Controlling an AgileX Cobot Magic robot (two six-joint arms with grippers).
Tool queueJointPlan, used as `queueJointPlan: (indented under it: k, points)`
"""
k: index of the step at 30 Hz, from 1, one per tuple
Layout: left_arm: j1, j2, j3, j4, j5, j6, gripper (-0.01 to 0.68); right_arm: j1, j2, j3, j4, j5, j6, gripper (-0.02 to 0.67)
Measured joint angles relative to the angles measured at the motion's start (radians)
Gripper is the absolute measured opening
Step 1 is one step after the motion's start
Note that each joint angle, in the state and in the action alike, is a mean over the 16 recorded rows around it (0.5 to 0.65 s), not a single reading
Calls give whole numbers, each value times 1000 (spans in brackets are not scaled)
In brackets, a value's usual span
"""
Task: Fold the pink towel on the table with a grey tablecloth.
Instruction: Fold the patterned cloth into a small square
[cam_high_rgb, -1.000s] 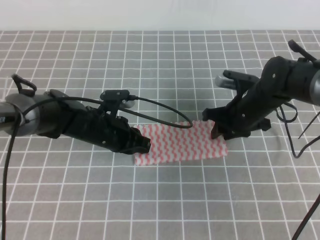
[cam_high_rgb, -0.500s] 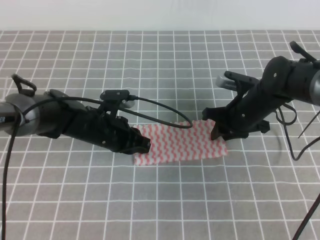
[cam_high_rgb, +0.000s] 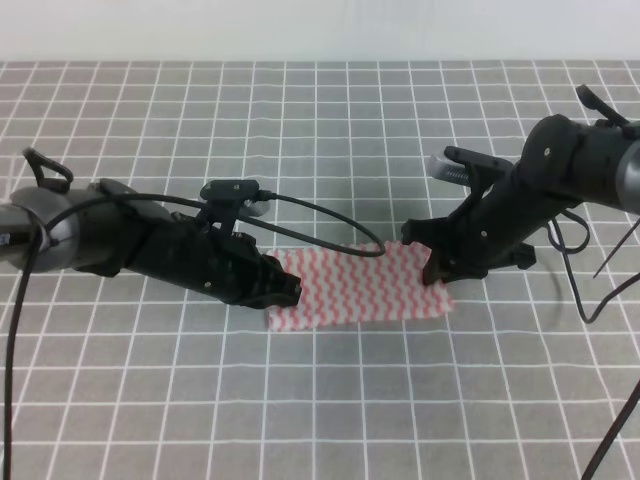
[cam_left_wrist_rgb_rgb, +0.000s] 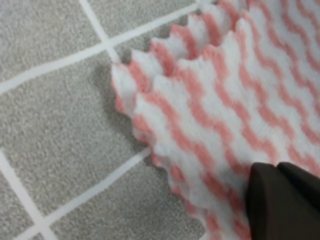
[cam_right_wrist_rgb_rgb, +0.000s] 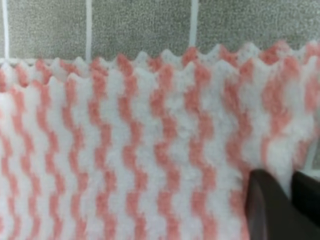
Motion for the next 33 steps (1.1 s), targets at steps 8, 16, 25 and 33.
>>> queueJointPlan:
  k: [8, 16, 25, 33]
  points:
    - [0, 0, 0, 0, 0, 0, -1, 1, -7, -23, 19, 9, -18, -10]
    - [0, 0, 0, -1, 0, 0, -1, 3, -14, -42, 105, 22, -83, -10]
    - [5, -2, -3, -2, 8, 1, -1, 23, -16, -43, 211, 14, -165, -11]
    - [42, -41, -17, 0, 49, 1, -1, 51, -15, -43, 240, -5, -193, -10]
